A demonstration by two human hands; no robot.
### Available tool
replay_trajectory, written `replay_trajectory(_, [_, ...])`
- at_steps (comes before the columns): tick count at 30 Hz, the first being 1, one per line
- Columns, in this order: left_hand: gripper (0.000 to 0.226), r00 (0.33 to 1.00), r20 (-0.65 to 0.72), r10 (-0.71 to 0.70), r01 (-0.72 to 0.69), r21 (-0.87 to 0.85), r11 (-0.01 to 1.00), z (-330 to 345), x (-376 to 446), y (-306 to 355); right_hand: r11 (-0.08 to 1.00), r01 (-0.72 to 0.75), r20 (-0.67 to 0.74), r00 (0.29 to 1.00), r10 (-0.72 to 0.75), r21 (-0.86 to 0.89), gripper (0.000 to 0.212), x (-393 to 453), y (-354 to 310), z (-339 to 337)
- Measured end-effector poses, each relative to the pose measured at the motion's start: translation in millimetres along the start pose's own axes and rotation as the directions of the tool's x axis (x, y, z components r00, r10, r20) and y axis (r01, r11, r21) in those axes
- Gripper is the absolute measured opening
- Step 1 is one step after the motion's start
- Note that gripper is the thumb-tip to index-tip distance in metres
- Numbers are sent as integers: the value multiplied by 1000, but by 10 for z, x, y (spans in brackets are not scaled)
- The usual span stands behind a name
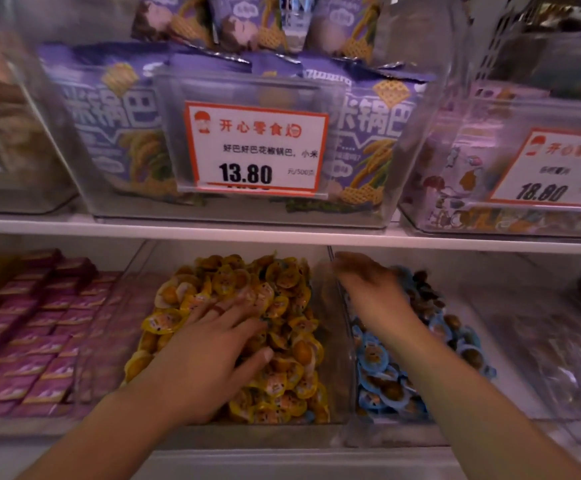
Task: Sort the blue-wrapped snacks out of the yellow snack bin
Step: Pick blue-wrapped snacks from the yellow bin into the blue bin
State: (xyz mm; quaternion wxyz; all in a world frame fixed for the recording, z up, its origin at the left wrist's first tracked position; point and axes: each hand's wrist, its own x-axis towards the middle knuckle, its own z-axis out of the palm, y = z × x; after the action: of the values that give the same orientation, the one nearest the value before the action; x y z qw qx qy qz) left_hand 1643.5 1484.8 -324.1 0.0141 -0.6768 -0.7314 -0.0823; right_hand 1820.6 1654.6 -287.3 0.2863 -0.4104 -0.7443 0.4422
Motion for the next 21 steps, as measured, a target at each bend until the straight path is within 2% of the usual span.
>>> replay_trajectory(3, [54, 990, -135, -28, 8, -146, 989, -68, 122, -32, 997, 80, 130, 988, -79, -2, 71, -157, 47, 228])
replay_trajectory(5, [45, 967, -240, -91, 19, -288, 957, -99, 348, -30, 992, 96, 95, 990, -103, 77, 62, -152, 85, 251])
replay_trajectory(7, [42, 956, -275, -102, 31, -253, 967, -75, 687, -18, 980, 59, 23, 998, -65, 190, 59, -114, 100, 221])
replay_trajectory(8, [45, 972, -215, -90, 52, -176, 983, -34, 860, -12, 972, 37, 2, 999, -39, 233, 61, -101, 116, 214])
replay_trajectory(10, [61, 997, 22, -74, 74, -3, 997, 90, 1130, 0, 958, 24, -10, 1000, -22, 285, 61, -97, 157, 208])
replay_trajectory(12, [73, 976, 206, -70, 53, 89, 995, 236, 1234, -1, 965, 26, 12, 999, -30, 261, 57, -123, 182, 212])
replay_trajectory(14, [72, 974, 223, -28, 2, 117, 993, 341, 1180, 10, 973, 31, 28, 999, -38, 229, 58, -116, 193, 191])
replay_trajectory(17, [57, 976, 206, 75, -95, 85, 992, 250, 933, 37, 971, 56, 85, 993, -78, 233, 57, -101, 220, 133])
replay_trajectory(19, [53, 966, 227, 125, -127, -6, 992, 89, 759, -15, 971, 75, 140, 984, -108, 225, 50, -118, 239, 90])
replay_trajectory(21, [56, 932, 333, 143, -90, -171, 981, -115, 559, -62, 975, 78, 185, 976, -118, 207, 44, -143, 227, 45])
